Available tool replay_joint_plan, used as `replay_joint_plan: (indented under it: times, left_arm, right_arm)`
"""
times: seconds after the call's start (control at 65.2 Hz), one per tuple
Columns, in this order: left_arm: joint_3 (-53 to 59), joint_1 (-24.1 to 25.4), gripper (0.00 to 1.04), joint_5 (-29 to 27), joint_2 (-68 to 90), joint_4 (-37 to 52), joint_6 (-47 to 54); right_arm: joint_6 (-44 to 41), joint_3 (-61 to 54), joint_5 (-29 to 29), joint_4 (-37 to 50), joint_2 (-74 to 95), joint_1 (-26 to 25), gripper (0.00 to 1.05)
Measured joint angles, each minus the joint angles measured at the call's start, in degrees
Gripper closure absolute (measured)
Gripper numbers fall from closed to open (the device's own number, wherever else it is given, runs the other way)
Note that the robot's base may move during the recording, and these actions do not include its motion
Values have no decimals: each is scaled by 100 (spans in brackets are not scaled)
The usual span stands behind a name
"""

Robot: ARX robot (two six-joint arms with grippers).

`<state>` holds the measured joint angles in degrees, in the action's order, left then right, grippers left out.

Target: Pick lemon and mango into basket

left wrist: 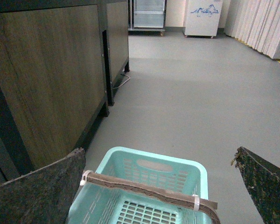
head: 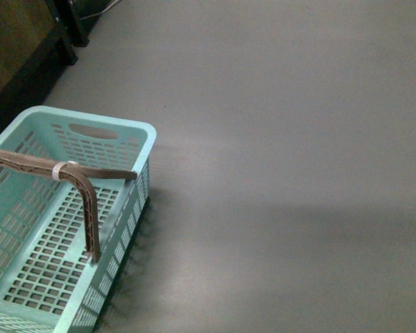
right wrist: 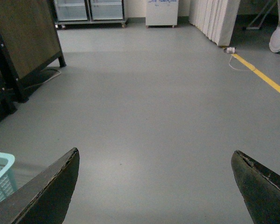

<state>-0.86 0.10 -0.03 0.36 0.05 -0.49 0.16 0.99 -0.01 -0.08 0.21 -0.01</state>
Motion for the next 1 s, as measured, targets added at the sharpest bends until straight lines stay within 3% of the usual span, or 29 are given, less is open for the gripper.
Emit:
replay_joint_plan:
  times: [0.368, 0.506, 0.583, 0.705, 0.828, 0.996]
  left_arm:
    - [0, 0, 7, 0, 0, -2, 0]
    - [-951, 2, 7, 485, 1390, -2286, -1803]
    - [-1095, 289, 7, 817, 1766, -2448, -2791]
    - [-1252, 970, 7, 1287, 2557, -2022, -4083]
    - [-1228, 1545, 7, 1460, 3781, -1104, -4559]
    - [-1248, 1757, 7, 1235, 6164, 789, -4894]
  right_arm:
    - [0, 0, 0, 0, 0, 0, 9]
    - [0, 0, -2, 0, 0, 2, 9]
    - [0, 0, 4, 0, 0, 0, 9]
    - [0, 0, 0, 0, 0, 2, 9]
    - [0, 0, 0, 0, 0, 2, 9]
    - [0, 0, 2, 0, 0, 0, 9]
